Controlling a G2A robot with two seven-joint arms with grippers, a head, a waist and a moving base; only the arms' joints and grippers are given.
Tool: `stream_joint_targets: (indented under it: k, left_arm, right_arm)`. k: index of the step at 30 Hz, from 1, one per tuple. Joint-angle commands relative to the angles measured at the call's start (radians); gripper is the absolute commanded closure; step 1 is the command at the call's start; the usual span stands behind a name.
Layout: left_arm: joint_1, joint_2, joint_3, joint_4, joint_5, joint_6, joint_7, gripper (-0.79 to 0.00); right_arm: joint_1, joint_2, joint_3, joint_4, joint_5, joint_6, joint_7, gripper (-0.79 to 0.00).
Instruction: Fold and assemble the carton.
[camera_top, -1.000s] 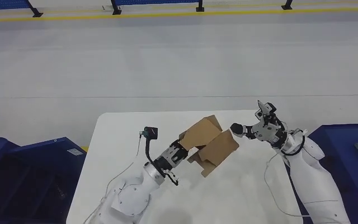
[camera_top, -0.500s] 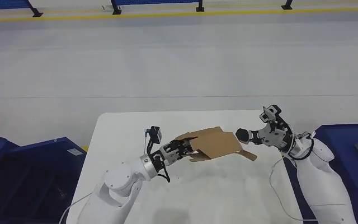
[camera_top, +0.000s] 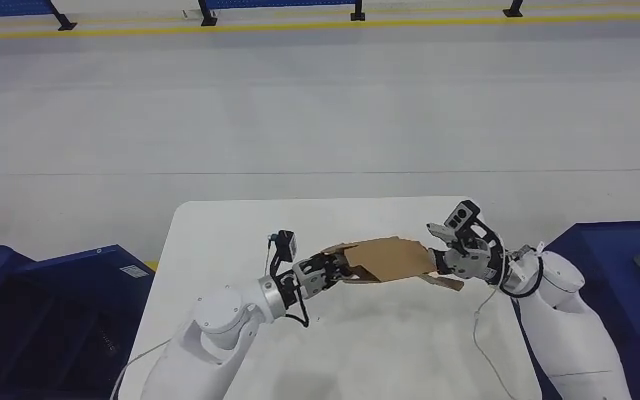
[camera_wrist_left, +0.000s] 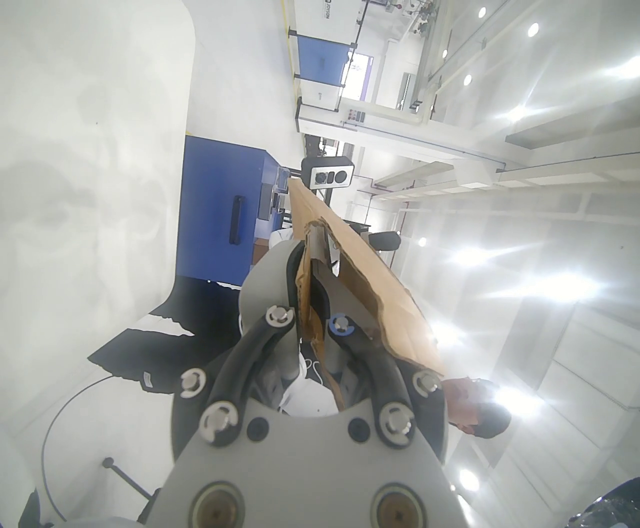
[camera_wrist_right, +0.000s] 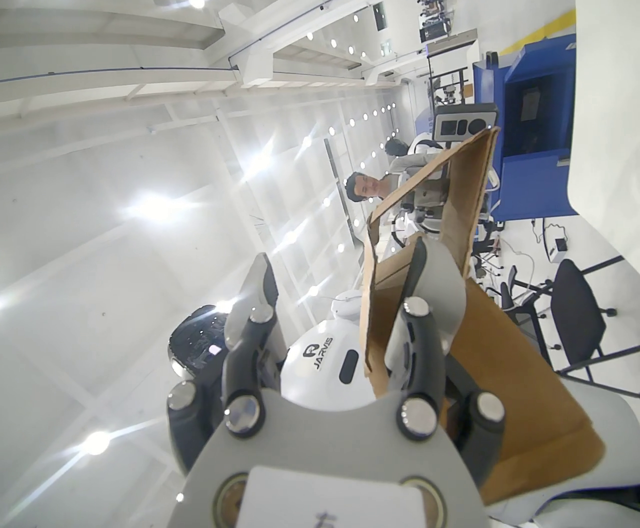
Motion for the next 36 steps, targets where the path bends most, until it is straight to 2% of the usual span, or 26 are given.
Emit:
stream_joint_targets:
  k: [1,2,3,9,23,28,34,36]
  left_arm:
    - [0.000,0.000,0.005,0.002,-0.003,0.001,0.002,0.000]
    - [0.000,0.000,0.006,0.003,-0.008,0.000,0.003,0.000]
    - [0.000,0.000,0.008,0.006,-0.007,0.000,0.005,0.000]
    - [-0.002,0.001,0.031,0.012,-0.001,0.028,0.000,0.000]
    - [-0.020,0.004,0.066,0.035,-0.021,0.093,-0.042,0.000]
    - [-0.029,0.006,0.076,0.040,-0.023,0.111,-0.054,0.000]
    - [-0.034,0.008,0.082,0.044,-0.023,0.120,-0.055,0.000]
    - [-0.035,0.009,0.084,0.047,-0.016,0.124,-0.049,0.000]
  right_arm:
    - [-0.005,0.002,0.002,-0.007,-0.007,0.010,0.001,-0.477]
    - [-0.009,0.004,0.003,-0.014,-0.011,0.013,0.003,-0.416]
    - [-0.014,0.005,0.004,-0.022,-0.013,0.017,0.009,-0.391]
    - [-0.032,0.011,0.012,-0.051,-0.014,0.037,0.025,-0.366]
    - [-0.035,0.020,0.005,-0.069,-0.066,0.011,-0.008,-0.299]
    - [-0.031,0.023,0.001,-0.062,-0.082,0.001,0.002,-0.225]
    - [-0.027,0.026,-0.008,-0.059,-0.093,-0.009,-0.001,-0.200]
    - [-0.026,0.027,-0.012,-0.059,-0.099,-0.010,-0.005,-0.163]
